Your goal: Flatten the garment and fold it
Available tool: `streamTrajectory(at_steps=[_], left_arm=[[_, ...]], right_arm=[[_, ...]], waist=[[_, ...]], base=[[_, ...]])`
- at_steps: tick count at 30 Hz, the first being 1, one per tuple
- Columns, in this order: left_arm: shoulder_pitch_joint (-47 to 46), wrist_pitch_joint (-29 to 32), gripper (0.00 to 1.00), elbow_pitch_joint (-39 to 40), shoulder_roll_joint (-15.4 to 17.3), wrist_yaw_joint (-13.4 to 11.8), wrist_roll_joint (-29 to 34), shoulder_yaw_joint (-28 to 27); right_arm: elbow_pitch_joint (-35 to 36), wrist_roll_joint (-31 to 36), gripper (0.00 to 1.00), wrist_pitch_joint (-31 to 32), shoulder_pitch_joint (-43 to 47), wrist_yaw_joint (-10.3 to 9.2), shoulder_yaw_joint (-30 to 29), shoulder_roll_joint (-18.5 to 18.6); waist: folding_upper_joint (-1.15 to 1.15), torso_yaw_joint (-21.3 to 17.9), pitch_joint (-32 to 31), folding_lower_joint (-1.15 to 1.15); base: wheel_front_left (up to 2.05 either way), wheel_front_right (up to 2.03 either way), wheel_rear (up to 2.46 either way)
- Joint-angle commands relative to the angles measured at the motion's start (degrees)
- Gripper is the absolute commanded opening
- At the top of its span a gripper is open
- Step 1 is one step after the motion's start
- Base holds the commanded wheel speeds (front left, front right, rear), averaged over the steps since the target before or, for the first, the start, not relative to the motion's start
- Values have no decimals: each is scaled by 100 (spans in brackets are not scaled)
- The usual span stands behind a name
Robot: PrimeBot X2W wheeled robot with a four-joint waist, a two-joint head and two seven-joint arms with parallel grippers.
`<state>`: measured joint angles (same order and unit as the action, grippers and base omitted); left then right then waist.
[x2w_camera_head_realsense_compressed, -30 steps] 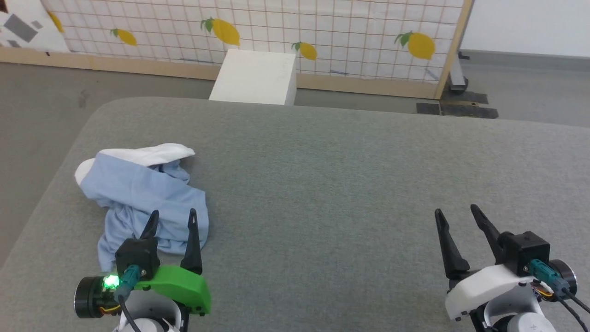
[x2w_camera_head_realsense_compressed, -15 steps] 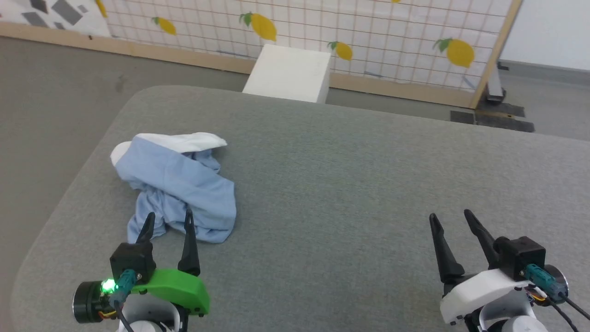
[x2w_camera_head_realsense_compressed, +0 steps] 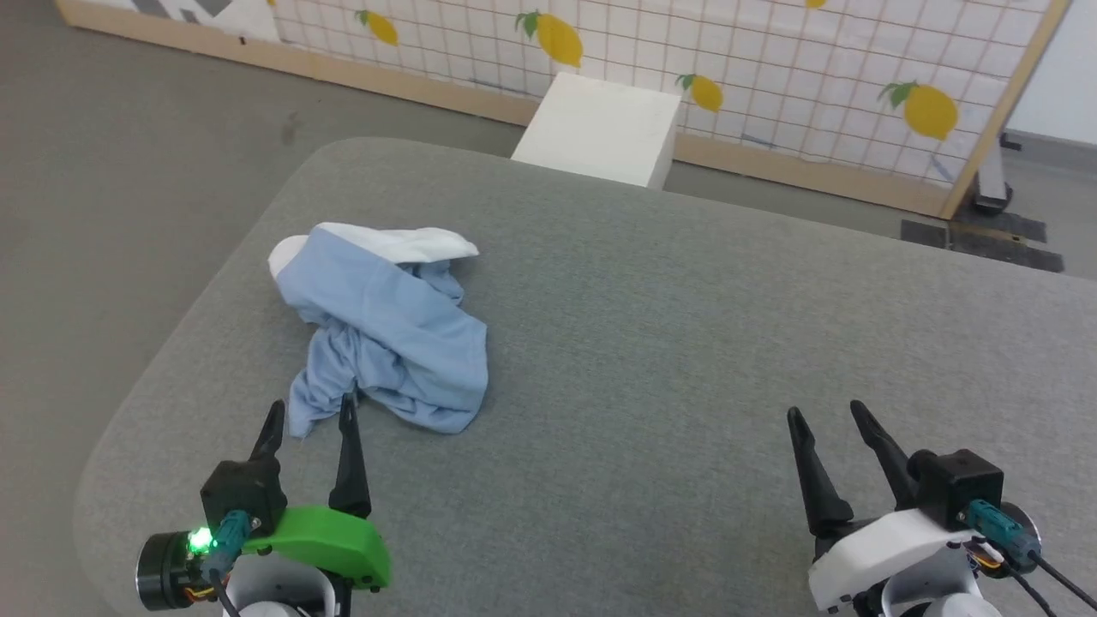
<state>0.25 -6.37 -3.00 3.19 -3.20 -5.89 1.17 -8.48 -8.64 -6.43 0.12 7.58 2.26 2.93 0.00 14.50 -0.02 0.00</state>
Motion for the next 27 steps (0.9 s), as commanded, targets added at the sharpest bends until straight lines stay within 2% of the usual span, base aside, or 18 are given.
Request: streamTrajectory(at_steps=[1, 27], left_arm=[[83, -78, 100, -21, -15, -62, -65, 23], [170, -383, 100, -155, -7, -251, -139, 38]], right_arm=[[-55, -70, 100, -67, 78, -4, 28, -2], [-356, -160, 100, -286, 134, -6, 156, -3]], waist=[[0, 96, -1, 0], [0, 585, -98, 0]], base=[[0, 0, 0], [0, 0, 0]])
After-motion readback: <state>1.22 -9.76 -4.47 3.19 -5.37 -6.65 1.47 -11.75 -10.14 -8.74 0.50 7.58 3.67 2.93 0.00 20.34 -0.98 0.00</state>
